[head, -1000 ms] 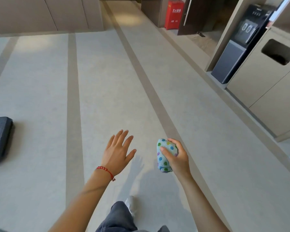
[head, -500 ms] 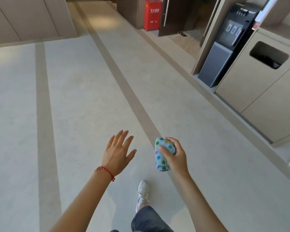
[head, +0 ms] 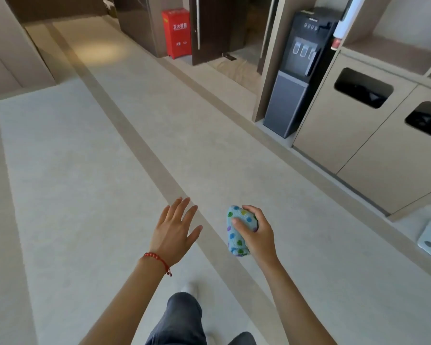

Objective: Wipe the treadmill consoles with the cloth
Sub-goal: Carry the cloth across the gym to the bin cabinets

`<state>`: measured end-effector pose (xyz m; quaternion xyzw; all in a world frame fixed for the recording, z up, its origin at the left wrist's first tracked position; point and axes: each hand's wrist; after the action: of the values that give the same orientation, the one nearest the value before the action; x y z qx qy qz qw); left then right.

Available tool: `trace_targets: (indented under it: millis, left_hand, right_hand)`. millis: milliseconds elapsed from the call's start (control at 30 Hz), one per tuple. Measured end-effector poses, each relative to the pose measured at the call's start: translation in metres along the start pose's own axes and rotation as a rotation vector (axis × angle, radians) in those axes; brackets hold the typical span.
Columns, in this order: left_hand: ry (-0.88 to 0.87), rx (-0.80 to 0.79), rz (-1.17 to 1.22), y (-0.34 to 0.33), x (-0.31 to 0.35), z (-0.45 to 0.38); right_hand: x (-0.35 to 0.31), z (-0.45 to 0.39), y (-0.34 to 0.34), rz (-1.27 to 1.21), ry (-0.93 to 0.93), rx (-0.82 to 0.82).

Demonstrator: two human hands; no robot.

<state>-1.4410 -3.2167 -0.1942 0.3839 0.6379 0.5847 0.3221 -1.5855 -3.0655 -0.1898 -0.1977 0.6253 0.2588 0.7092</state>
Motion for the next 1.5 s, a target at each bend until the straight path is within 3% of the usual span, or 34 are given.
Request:
trace_targets:
  millis: [467,767,1500]
  left_hand:
    - [-0.471,0.001,0.047,-0.040,0.010,-0.323]
    - [-0.680,-0.014,0.114,-0.059,0.071,-0.472]
    - [-0.707,-0.001,0.139,-0.097,0.297,-0.789]
  right_hand:
    - [-0.019,-0.218,0.043,-0.128,-0.044,0.502]
    - [-0.031,-0.306,0.104,-0.139,-0.039,0.766]
    - [-0.075,-0.588,0.373,-0.130,-0.004,0.798]
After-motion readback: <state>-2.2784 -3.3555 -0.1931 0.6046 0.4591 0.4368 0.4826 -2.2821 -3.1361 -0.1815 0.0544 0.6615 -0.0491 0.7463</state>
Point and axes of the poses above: each hand's wrist, its own z-axis away from the middle knuckle, its own y-axis out of the back of the hand, x = y × z, and after that the axes turned 8 degrees about -z, right-handed
